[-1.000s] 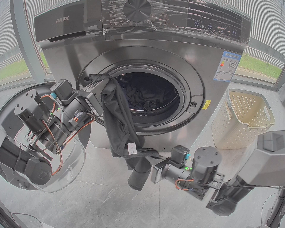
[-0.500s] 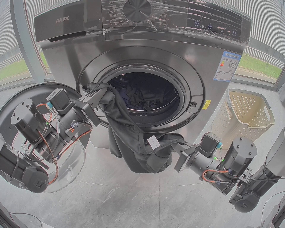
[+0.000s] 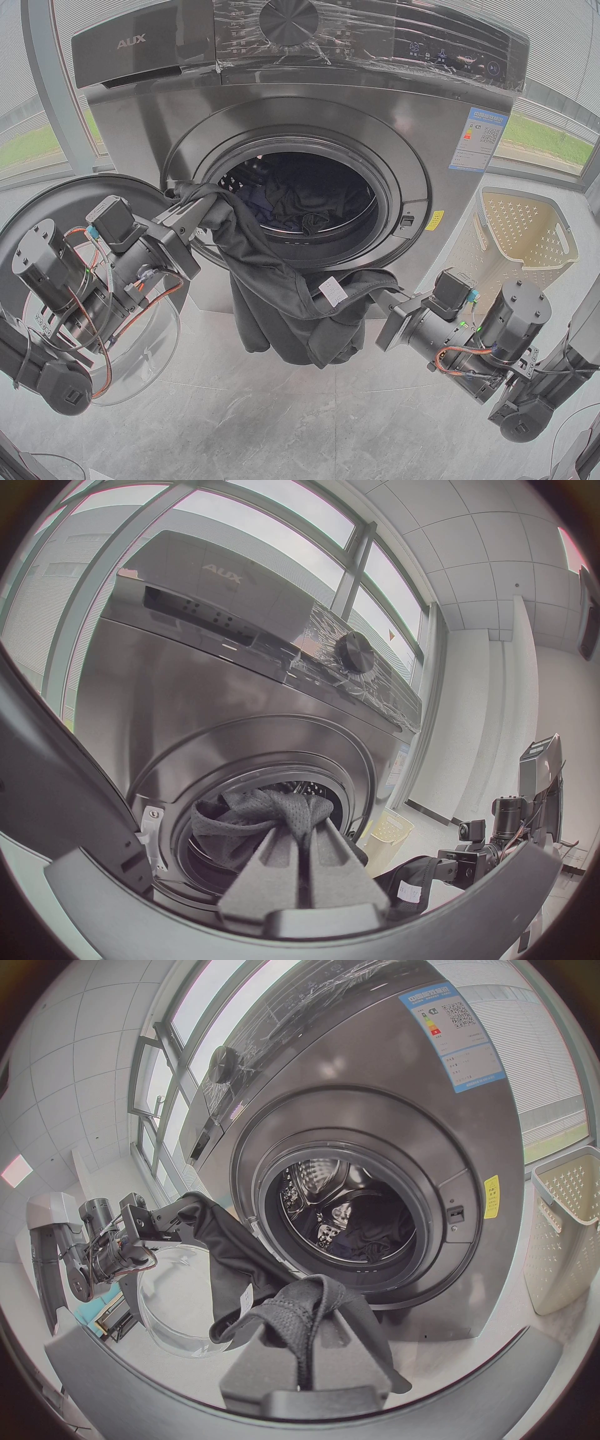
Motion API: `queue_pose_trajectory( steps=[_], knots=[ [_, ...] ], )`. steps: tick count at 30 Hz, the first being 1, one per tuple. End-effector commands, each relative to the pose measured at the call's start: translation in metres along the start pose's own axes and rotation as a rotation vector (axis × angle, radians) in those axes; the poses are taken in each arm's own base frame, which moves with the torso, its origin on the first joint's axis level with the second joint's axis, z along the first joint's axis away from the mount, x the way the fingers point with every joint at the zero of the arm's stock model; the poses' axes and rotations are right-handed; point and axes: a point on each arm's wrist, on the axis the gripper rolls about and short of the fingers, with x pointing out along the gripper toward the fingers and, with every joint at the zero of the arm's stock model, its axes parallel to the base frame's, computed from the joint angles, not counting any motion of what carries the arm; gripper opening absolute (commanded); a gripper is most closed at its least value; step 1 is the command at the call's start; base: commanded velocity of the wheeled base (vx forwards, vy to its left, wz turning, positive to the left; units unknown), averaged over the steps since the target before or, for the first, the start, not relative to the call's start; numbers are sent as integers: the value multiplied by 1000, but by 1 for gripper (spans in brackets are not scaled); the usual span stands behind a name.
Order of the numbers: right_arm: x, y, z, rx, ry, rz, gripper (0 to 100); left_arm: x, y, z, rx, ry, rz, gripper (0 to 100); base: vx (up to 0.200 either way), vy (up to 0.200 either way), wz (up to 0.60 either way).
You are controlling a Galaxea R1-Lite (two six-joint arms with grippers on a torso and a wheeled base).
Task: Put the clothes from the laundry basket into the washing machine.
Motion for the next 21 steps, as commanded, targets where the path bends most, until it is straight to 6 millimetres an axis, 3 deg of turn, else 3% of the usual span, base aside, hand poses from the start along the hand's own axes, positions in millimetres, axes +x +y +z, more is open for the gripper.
queue_pose_trajectory(
  steps=[1, 11, 21],
  knots=[
    [-2, -8, 7, -3, -23, -27, 0, -4, 5, 14, 16, -35, 21, 0, 0, 0, 0],
    [-2, -37, 31, -30, -101, -110, 0, -10, 11, 8, 14, 16, 56, 0, 0, 0, 0],
    [16, -37, 55, -21, -226, -114, 0, -23, 11, 0, 2, 92, 75, 0, 0, 0, 0]
  ],
)
